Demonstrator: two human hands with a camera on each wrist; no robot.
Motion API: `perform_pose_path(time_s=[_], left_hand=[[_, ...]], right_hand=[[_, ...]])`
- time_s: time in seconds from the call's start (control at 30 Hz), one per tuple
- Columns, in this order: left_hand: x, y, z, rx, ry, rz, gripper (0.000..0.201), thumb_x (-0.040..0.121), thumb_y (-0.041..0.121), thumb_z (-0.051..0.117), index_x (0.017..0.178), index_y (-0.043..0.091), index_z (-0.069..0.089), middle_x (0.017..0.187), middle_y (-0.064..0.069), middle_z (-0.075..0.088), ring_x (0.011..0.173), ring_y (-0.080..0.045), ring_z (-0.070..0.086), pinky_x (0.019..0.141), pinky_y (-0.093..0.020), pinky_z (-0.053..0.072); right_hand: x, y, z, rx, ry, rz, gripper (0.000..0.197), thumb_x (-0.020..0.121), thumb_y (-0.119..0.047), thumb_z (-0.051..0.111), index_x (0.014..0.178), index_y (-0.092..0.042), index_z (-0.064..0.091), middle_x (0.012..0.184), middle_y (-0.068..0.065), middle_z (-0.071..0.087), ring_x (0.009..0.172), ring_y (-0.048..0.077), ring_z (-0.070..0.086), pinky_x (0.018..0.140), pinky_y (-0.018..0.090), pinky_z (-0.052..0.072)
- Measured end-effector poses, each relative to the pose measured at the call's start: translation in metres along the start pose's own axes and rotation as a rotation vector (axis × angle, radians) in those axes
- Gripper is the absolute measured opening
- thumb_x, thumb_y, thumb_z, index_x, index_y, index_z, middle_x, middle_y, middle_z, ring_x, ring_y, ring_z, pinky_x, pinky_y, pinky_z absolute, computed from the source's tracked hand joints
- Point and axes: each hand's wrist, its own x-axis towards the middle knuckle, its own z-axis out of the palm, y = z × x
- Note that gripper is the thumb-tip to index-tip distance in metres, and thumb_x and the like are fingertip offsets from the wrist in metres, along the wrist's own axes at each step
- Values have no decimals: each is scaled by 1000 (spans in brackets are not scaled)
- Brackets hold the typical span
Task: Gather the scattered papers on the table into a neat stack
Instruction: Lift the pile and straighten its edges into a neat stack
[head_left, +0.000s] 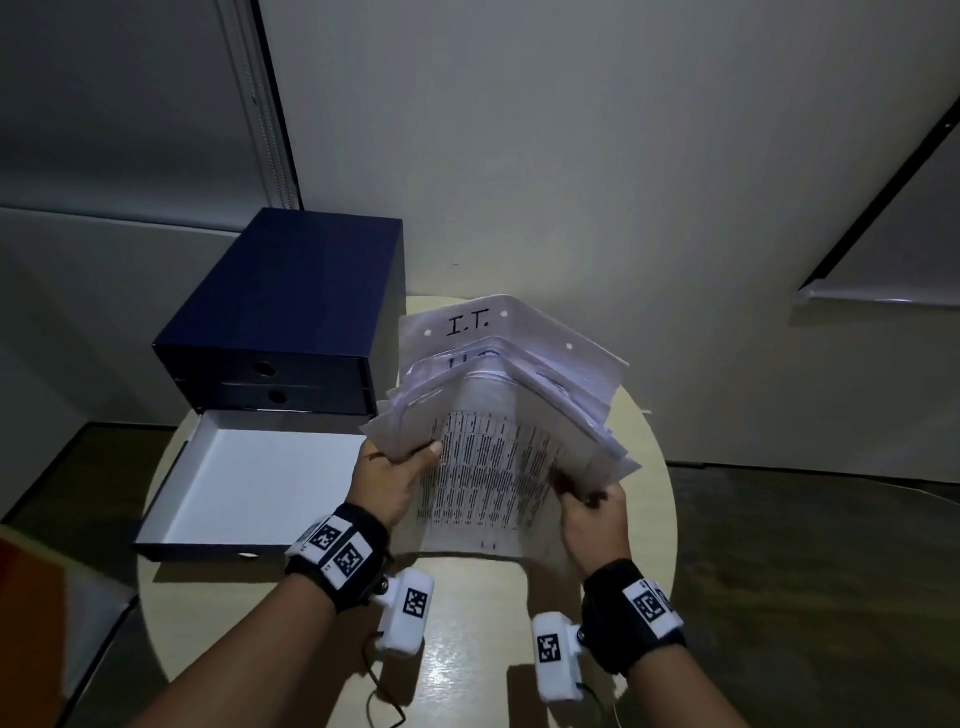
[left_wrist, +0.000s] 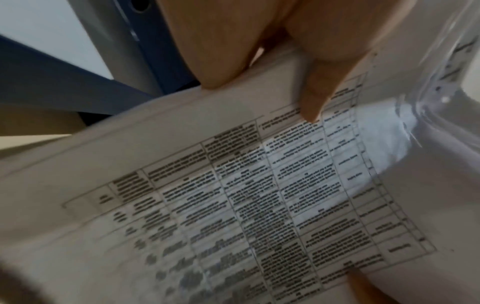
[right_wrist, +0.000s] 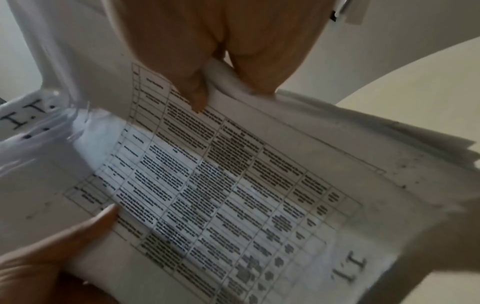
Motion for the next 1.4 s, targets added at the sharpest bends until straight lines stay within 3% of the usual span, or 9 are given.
perform_pose_path(time_s=[0.1,0.2,0.33,0.43,0.6,0.77,0.93,1.1,1.4], left_hand=[[-8,10,0,-17,-80,46,35,71,0,81,101,7,66,86,0,75,82,-4,71,69,-19,57],[-5,6,-5,-2,-163,90,56,65,-10,76,116,0,54,101,-9,66,93,-15,66,72,-25,57],[2,4,-5,20,-193,121,63,56,-12,62,115,3,45,103,-12,58,91,-16,60,67,-22,56],[2,10,-9,14,-210,128,69,51,-9,54,119,0,45,98,-10,58,80,-2,64,58,-17,52],[10,16,-10,12,-216,129,69,51,-11,57,119,2,51,100,-11,64,89,-15,62,63,-24,53],[13,13,-3,-18,-217,71,61,67,-25,65,111,16,58,98,-9,66,96,-23,64,70,-25,56],[9,21,8,-66,-169,162,44,80,-6,71,111,25,67,104,-2,72,104,-20,67,86,-32,57],[4,14,7,-57,-177,62,63,76,-12,71,127,19,50,108,-1,66,101,-13,66,77,-27,59],[4,31,25,-33,-83,102,38,74,-10,67,100,17,60,91,-6,65,91,-27,64,81,-39,53]], right_hand=[[-9,-12,-6,47,-60,-30,40,91,-4,68,113,-36,61,118,2,68,112,12,63,97,32,51],[-3,-5,-13,12,-91,-47,55,85,15,62,124,-23,58,113,6,68,104,5,67,86,21,55],[7,1,-14,25,-98,-25,62,81,25,59,137,4,41,113,14,68,105,16,69,82,26,60],[7,-5,-10,59,-106,-25,75,72,12,64,139,-6,35,111,12,67,105,21,68,87,39,60],[11,-17,-12,121,-138,-39,74,64,5,58,130,-17,33,104,9,62,90,8,70,72,30,59],[13,-17,-5,-22,-132,-47,65,76,8,65,117,-39,48,116,21,62,108,32,66,88,52,57],[18,-24,-2,-29,-7,-59,33,92,0,64,121,-15,59,109,8,71,104,21,69,92,49,57],[9,-15,-8,-43,-96,-12,54,91,6,62,135,-17,43,116,-7,64,102,-3,65,88,23,56],[23,-15,-2,-17,73,30,24,85,-1,64,101,-18,58,109,17,70,106,35,66,98,59,52]])
